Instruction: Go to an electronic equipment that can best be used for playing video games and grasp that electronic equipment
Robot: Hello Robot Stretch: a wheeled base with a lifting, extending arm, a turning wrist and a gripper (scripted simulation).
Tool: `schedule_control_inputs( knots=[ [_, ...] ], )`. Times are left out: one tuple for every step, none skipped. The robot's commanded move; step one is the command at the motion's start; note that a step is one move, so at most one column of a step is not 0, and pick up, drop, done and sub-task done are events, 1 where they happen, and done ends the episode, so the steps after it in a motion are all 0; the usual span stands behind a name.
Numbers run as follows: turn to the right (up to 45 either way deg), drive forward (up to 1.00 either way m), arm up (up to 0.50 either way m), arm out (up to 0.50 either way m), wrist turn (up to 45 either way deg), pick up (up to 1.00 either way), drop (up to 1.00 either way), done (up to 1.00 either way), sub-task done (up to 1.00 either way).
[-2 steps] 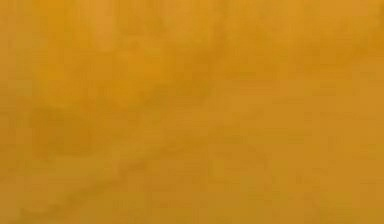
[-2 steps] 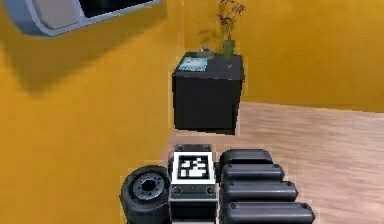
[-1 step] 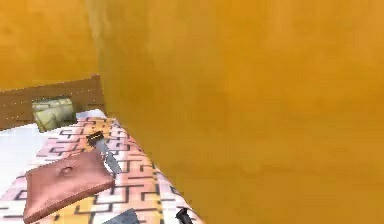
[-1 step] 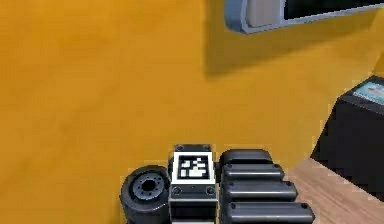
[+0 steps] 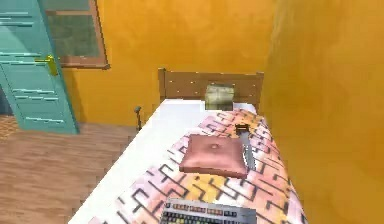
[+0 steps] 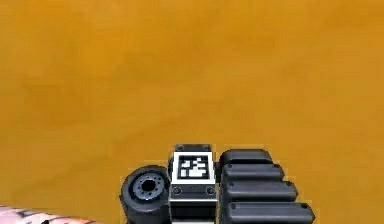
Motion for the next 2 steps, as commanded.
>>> schedule_control_inputs(
  knots=[
    [-45.0,0.00,0.00,0.00,0.0,0.00,0.00,0.00,0.00],
    [-33.0,0.00,0.00,0.00,0.0,0.00,0.00,0.00,0.00]
  ],
)
